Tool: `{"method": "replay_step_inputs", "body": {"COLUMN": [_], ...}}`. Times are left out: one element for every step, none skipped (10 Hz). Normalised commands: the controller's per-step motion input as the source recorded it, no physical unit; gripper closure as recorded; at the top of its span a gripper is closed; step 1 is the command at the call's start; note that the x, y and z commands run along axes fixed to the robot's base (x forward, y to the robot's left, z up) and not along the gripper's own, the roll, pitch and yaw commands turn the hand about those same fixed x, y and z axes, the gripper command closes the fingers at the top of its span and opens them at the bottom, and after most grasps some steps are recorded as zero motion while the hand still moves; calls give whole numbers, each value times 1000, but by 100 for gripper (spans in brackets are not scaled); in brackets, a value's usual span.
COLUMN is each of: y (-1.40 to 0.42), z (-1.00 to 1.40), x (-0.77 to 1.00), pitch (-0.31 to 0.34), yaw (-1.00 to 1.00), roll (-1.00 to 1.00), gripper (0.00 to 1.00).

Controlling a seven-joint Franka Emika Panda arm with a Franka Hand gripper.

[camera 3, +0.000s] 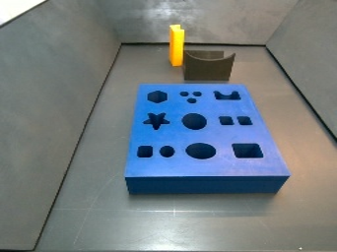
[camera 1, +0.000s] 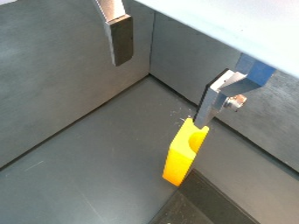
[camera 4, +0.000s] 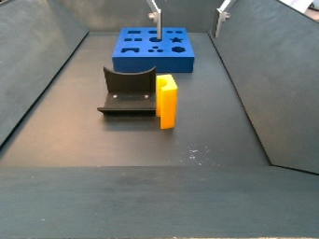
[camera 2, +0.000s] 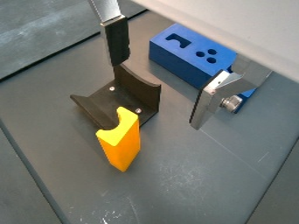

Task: Pick up the arch object. Move up. Rotate the arch object. Move to above the board. Insert the arch object.
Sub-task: Pick up the arch object.

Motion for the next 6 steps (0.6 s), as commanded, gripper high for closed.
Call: {"method": "replay_step_inputs", "body": {"y": [0,0,14,83,151,157], "z": [0,-131,-346,-443,-414,-334], "x": [0,0,234,426,491,400], "pitch": [0,-4,0,10,44,51], "yaw": [0,0,6,69,117,94], "roll": [-9,-39,0,0,0,0], "gripper": [0,0,0,0,0,0]}}
